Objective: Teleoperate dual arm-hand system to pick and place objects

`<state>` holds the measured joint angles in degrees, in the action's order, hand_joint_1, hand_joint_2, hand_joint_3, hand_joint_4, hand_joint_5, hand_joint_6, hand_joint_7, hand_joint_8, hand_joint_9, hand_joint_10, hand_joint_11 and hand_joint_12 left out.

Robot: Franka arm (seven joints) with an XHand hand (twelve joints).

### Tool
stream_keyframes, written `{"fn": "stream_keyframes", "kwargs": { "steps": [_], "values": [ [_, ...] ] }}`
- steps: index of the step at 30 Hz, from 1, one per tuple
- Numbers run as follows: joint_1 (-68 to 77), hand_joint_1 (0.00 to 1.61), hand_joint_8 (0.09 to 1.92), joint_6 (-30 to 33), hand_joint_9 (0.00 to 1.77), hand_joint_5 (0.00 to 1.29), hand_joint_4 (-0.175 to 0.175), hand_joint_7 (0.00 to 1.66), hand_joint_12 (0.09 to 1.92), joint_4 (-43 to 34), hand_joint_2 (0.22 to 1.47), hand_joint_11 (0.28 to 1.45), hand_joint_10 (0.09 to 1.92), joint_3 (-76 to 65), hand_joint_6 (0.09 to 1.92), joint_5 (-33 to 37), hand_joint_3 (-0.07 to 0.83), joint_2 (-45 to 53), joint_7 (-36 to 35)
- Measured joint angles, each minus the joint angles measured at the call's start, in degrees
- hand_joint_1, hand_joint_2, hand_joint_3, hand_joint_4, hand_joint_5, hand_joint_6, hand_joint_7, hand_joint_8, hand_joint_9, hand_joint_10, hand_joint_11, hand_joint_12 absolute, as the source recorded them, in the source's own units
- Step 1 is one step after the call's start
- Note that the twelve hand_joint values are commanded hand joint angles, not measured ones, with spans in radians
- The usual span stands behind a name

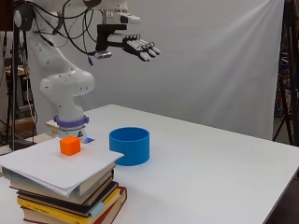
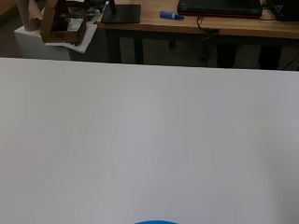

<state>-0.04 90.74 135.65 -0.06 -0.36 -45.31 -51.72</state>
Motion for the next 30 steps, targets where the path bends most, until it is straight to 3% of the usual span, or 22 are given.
{"fn": "stream_keyframes", "kwargs": {
  "steps": [7, 9, 10, 11, 12, 13, 14, 15, 16, 17, 18, 19, 20, 21, 22, 23, 24, 25, 26, 27, 30],
  "values": [
    [-0.11, 0.3, 0.09, 3.09, 0.49, 0.31, 0.063, 0.35, 0.09, 2.21, 1.01, 0.49, 0.09, -0.7, 0.09, -0.42, -0.001, -1.04, -0.47],
    [-0.24, 0.31, 0.09, 3.25, 0.51, 0.11, 0.084, 0.24, 0.09, 2.24, 1.02, 0.53, 0.09, -0.8, 0.09, -0.35, 0.001, -1.09, -0.31],
    [-0.48, 0.28, 0.09, 3.71, 0.6, 0.24, 0.119, 0.36, 0.09, 2.47, 1.09, 0.56, 0.09, -1.08, 0.09, -0.15, 0.006, -1.23, 0.26],
    [-0.75, 0.3, 0.23, 4.43, 0.84, 0.51, 0.145, 0.64, 0.11, 2.87, 1.17, 0.67, 0.22, -1.67, 0.31, 0.1, -0.005, -1.36, 1.39],
    [-0.96, 0.42, 0.88, 5.2, 1.12, 0.76, 0.157, 0.93, 0.7, 3.29, 1.21, 0.88, 0.87, -2.48, 0.94, 0.19, -0.008, -1.34, 2.91],
    [-1.14, 0.72, 1.37, 6.1, 1.34, 0.9, 0.166, 1.16, 1.2, 3.76, 1.23, 1.07, 1.35, -3.29, 1.39, -0.04, -0.013, -1.2, 4.47],
    [-1.24, 1.04, 1.48, 7.15, 1.17, 0.8, 0.044, 0.99, 1.37, 4.42, 1.25, 0.92, 1.49, -3.88, 1.62, -0.46, -0.007, -1.11, 5.72],
    [-1.33, 1.05, 1.05, 8.45, 0.78, 0.55, 0.062, 0.63, 1.05, 5.32, 1.23, 0.69, 1.1, -4.35, 1.24, -0.92, -0.011, -1.24, 6.65],
    [-1.39, 1.06, 0.6, 9.86, 0.45, 0.31, 0.106, 0.35, 0.66, 6.36, 1.19, 0.54, 0.69, -4.61, 0.73, -1.32, -0.017, -1.77, 6.82],
    [-1.41, 0.99, 0.32, 11.32, 0.52, 0.16, 0.136, 0.21, 0.41, 7.42, 1.18, 0.57, 0.41, -4.8, 0.39, -1.6, -0.012, -2.56, 6.32],
    [-1.34, 0.75, 0.2, 12.6, 0.77, 0.08, 0.103, 0.43, 0.5, 8.37, 1.18, 0.64, 0.48, -5.08, 0.19, -1.6, -0.005, -3.42, 5.26],
    [-1.2, 0.52, 0.67, 13.39, 0.92, 0.39, 0.124, 0.66, 0.89, 9.0, 1.21, 0.68, 0.95, -5.66, 0.41, -1.03, 0.0, -4.19, 3.62],
    [-1.03, 0.39, 1.2, 13.5, 1.1, 0.68, 0.146, 0.88, 1.29, 9.17, 1.24, 0.77, 1.38, -6.68, 0.99, 0.16, 0.002, -4.67, 1.37],
    [-0.96, 0.63, 1.55, 13.05, 1.26, 0.85, 0.16, 1.07, 1.57, 8.94, 1.24, 0.92, 1.64, -7.98, 1.41, 1.61, -0.005, -4.84, -1.16],
    [-0.94, 0.85, 1.24, 12.37, 1.0, 0.69, 0.163, 0.86, 1.26, 8.45, 1.23, 0.8, 1.35, -9.41, 1.35, 3.09, -0.016, -4.9, -3.77],
    [-0.94, 0.87, 0.77, 11.67, 0.63, 0.43, 0.136, 0.53, 0.81, 7.87, 1.19, 0.63, 0.88, -10.86, 0.93, 4.38, -0.028, -5.04, -6.28],
    [-0.99, 0.77, 0.42, 11.37, 0.37, 0.23, 0.112, 0.28, 0.46, 7.47, 1.12, 0.52, 0.51, -11.94, 0.53, 5.0, -0.028, -5.3, -8.13],
    [-1.11, 0.67, 0.21, 11.44, 0.26, 0.12, 0.096, 0.14, 0.24, 7.37, 1.07, 0.46, 0.28, -12.53, 0.27, 4.77, -0.02, -5.52, -9.1],
    [-1.27, 0.58, 0.1, 11.67, 0.26, 0.09, 0.091, 0.12, 0.12, 7.43, 1.05, 0.45, 0.16, -12.44, 0.14, 3.88, -0.011, -5.5, -8.9],
    [-1.52, 0.46, 0.09, 12.17, 0.33, 0.15, 0.097, 0.2, 0.09, 7.67, 1.03, 0.45, 0.09, -11.77, 0.09, 2.56, -0.006, -5.38, -7.61],
    [-2.73, 0.23, 0.09, 15.62, 0.48, 0.27, 0.104, 0.34, 0.09, 9.1, 0.99, 0.49, 0.09, -8.1, 0.09, -1.05, -0.005, -5.41, 0.73]
  ]
}}
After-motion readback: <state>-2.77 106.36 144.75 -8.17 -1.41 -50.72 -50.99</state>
